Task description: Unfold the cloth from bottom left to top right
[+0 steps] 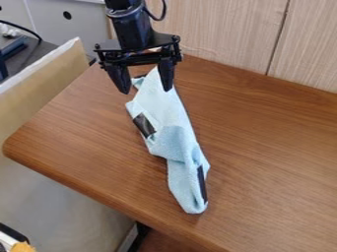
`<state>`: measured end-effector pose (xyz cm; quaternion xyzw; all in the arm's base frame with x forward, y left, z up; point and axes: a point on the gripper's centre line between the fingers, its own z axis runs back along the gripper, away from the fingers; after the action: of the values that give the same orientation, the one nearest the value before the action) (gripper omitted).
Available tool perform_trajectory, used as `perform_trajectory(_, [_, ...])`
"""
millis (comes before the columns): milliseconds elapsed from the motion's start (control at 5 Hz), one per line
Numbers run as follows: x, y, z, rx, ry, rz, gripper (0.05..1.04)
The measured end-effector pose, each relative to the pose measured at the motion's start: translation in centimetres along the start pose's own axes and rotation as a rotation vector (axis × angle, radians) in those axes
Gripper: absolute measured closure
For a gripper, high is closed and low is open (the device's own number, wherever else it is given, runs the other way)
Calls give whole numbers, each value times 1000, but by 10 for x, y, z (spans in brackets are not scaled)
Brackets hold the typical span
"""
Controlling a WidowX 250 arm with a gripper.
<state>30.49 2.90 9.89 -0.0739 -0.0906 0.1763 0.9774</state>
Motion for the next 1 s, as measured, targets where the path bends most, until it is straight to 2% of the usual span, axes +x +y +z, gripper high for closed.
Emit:
perform_trajectory(200, [-3, 2, -10, 3, 31, 9, 83])
perform_trajectory(400, [-6, 9, -27, -7, 48, 73, 83])
perform_trajectory(600, [-7, 19, -55, 18, 87, 109, 83])
perform_trajectory(800, [-5, 27, -72, 36, 89, 130, 83])
perform_trajectory(1000, [-8, 34, -91, 71, 107, 144, 133])
